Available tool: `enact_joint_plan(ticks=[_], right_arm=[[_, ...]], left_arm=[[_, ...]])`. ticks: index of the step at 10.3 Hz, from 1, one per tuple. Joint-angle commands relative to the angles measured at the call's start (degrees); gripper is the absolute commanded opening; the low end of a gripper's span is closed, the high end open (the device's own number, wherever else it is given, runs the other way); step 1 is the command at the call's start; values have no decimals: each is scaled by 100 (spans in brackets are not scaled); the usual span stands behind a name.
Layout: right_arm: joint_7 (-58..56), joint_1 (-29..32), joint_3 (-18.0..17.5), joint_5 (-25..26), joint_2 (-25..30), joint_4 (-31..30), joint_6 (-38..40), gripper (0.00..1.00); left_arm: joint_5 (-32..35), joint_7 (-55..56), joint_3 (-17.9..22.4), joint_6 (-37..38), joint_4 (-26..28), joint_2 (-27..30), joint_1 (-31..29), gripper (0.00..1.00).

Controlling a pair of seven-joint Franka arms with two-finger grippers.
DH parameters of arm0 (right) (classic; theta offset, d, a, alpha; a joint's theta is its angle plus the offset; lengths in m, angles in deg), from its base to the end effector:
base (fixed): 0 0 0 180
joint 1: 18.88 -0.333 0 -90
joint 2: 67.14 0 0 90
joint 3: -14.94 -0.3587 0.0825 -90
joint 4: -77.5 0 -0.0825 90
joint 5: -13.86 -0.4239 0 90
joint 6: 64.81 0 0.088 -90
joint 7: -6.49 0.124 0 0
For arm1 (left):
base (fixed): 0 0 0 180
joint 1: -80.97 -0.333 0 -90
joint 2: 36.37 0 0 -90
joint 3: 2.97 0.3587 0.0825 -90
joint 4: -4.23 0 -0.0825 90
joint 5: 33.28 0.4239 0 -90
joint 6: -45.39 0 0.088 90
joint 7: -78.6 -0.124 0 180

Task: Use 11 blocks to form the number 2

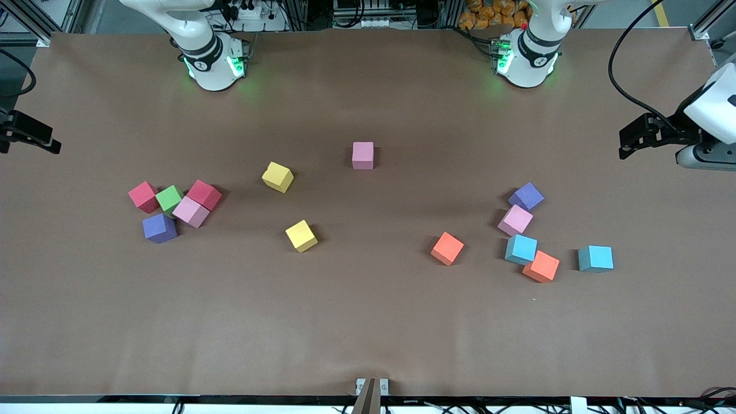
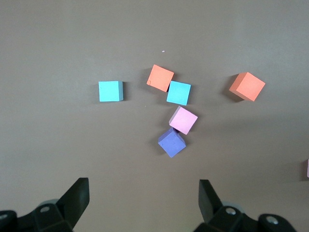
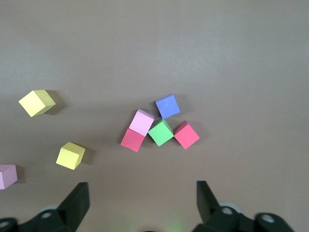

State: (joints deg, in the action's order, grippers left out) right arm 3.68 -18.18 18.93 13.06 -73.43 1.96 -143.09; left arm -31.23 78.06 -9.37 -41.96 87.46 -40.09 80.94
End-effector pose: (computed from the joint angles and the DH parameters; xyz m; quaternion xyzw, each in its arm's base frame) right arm 0.6076 -0.0449 0.6933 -0.9994 0.0151 0.0306 0.0051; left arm 0.6102 -0.0609 0.6674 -0.9981 0.0592 -0.0044 0.0140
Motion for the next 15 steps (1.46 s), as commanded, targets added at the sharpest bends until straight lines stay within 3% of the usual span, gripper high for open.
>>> enact_joint_plan(ticks=[1, 5, 8, 12, 15], right_arm=[[16, 18, -30, 106, 58, 30, 15, 100], [-10, 53, -12, 88, 32, 22, -3, 100], [-45, 62, -12, 150, -47, -83, 6, 100], [-88, 80, -21, 98, -967, -119, -38, 100], [-423, 27, -21, 19, -1523, -652, -852, 100]], left_arm=[[-126, -95, -19, 33, -78, -15, -59, 100], [-169, -121, -37, -54, 140, -85, -59, 100], [-152, -183, -238, -879, 983, -129, -15, 100], [-82, -122, -431, -1188, 1607, -199, 3, 100], [-143, 717, -1036, -1294, 1934, -217, 379, 100]])
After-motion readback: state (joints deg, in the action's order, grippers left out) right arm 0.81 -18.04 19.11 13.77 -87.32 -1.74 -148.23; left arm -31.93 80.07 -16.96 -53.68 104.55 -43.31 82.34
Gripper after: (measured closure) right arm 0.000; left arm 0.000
